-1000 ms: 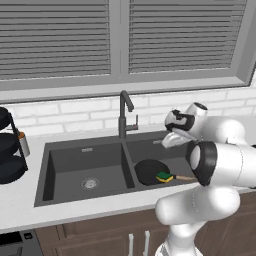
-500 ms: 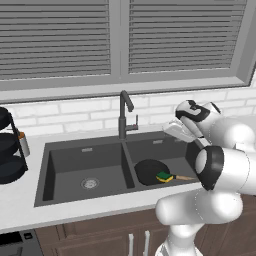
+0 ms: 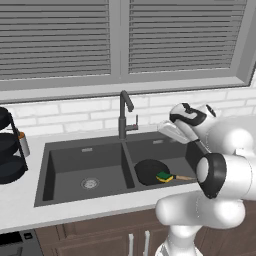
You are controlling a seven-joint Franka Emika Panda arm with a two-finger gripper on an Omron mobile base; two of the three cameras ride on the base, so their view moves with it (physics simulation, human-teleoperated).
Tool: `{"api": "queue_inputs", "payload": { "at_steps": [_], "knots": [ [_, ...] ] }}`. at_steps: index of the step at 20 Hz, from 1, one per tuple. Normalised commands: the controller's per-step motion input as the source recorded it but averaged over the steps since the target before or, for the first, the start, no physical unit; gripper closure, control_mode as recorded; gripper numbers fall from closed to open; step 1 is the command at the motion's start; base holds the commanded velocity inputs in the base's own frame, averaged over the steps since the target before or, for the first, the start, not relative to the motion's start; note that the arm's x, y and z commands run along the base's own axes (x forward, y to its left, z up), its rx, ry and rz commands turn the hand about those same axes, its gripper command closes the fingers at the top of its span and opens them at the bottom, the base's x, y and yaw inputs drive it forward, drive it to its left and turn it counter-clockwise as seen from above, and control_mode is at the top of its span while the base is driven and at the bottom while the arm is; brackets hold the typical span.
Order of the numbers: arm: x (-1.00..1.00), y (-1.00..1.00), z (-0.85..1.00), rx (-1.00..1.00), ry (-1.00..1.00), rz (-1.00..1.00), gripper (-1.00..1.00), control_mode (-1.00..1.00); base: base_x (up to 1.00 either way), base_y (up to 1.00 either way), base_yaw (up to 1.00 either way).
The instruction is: Pick the pan and sponge and place them into the sink. Then turn on the water.
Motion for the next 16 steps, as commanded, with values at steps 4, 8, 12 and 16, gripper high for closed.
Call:
{"api": "queue_inputs", "payload": {
  "at_steps": [4, 8, 12, 16],
  "knots": [
    [0.15, 0.32, 0.00, 0.08, -0.16, -0.06, -1.00, -1.00, 0.00, 0.00, 0.00],
    [0.30, 0.30, 0.00, 0.02, -0.14, -0.01, -1.00, -1.00, 0.00, 0.00, 0.00],
    [0.40, 0.16, 0.00, 0.04, -0.06, 0.00, -1.00, -1.00, 0.00, 0.00, 0.00],
    [0.44, 0.01, 0.00, 0.07, 0.00, 0.00, -1.00, -1.00, 0.00, 0.00, 0.00]
  ]
}}
